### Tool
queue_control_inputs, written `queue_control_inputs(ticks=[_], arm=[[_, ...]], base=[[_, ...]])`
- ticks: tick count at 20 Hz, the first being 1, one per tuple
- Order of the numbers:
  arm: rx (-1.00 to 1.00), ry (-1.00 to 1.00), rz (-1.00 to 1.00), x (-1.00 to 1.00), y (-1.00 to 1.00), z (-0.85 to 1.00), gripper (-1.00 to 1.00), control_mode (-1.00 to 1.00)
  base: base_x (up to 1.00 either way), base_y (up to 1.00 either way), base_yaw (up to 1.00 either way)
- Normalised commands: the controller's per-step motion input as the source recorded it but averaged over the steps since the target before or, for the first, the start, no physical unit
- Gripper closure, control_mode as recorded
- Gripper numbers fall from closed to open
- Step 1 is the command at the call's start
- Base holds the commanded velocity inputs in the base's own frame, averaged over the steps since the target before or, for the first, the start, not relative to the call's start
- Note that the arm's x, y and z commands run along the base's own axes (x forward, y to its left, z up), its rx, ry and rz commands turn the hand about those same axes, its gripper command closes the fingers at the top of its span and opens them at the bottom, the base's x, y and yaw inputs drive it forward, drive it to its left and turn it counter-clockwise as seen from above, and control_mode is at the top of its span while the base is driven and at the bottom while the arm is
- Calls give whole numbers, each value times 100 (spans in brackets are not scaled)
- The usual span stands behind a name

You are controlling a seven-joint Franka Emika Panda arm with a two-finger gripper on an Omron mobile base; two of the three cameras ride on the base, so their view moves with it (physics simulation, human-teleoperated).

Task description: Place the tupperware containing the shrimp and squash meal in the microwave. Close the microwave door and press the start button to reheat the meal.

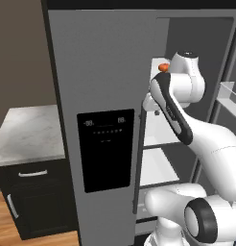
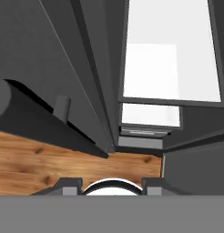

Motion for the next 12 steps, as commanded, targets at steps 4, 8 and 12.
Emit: queue_control_inputs(ticks=[4,8,12], arm=[[0,-1,-6,-25,-6,0,-100,-100],[0,-13,-25,-42,-24,-6,-100,-100],[2,-32,-27,-31,-24,0,-100,-100]], base=[[0,0,0],[0,0,0],[0,0,0]])
